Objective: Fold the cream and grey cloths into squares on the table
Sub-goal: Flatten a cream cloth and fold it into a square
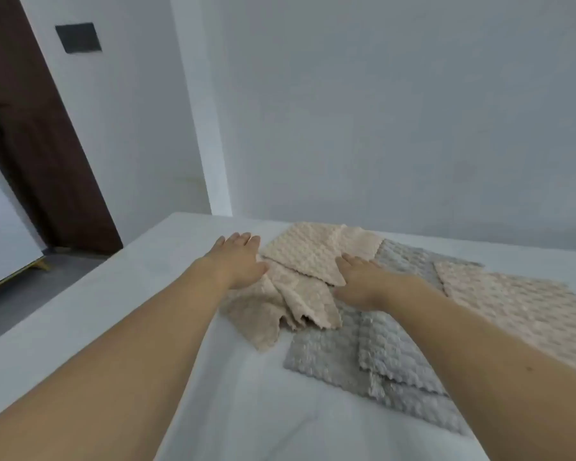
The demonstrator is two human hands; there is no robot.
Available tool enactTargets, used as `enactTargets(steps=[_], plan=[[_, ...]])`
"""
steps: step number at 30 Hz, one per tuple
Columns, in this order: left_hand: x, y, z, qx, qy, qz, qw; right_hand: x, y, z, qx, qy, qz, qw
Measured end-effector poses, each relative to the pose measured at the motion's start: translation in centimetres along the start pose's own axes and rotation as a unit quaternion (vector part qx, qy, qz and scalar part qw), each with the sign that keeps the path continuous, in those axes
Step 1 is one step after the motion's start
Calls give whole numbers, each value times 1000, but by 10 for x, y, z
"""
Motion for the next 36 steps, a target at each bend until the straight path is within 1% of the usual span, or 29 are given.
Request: enactTargets(steps=[2,5,7,9,13,16,20,22,25,27,29,31,34,36], plan=[[-23,3,-20,-13,-2,7,1000,-26,-6,-13,7,5,-5,1000],[-48,11,-44,-33,-29,-68,997,-56,-11,-26,16,2,4,1000],[-61,13,-57,-35,-53,-92,994,-64,-12,-28,17,7,-3,1000],[-69,12,-59,-36,-47,-104,993,-63,-14,-25,16,28,-2,999],[-90,17,-52,-27,-39,-142,989,-75,-33,-5,37,38,-22,998],[-98,19,-39,-25,29,-86,996,-81,-35,20,36,75,-38,996],[-103,23,-23,-34,117,-22,992,-76,-32,40,31,142,-47,988],[-102,18,-16,-30,127,-17,991,-67,-29,42,14,173,4,985],[-94,-6,-10,24,94,-102,990,-46,-19,37,-30,205,143,968],[-74,-20,-15,56,96,-139,984,-27,-20,28,-26,231,213,949],[-47,-30,-27,73,119,-159,977,-3,-28,11,-8,253,249,935],[-15,-33,-46,70,139,-189,970,23,-39,-12,8,271,278,921],[35,-30,-80,59,176,-232,955,61,-47,-51,15,305,336,891],[66,-29,-104,52,184,-244,951,81,-52,-78,24,291,403,867]])
Point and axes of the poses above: each hand's wrist, its own z-axis towards the middle knuckle, its own x-axis out of the back of the hand, y = z × x, the point moved 9 cm from there along z, towards the middle knuckle, and after that the axes turned 2 degrees about z, right-handed, at the moved point
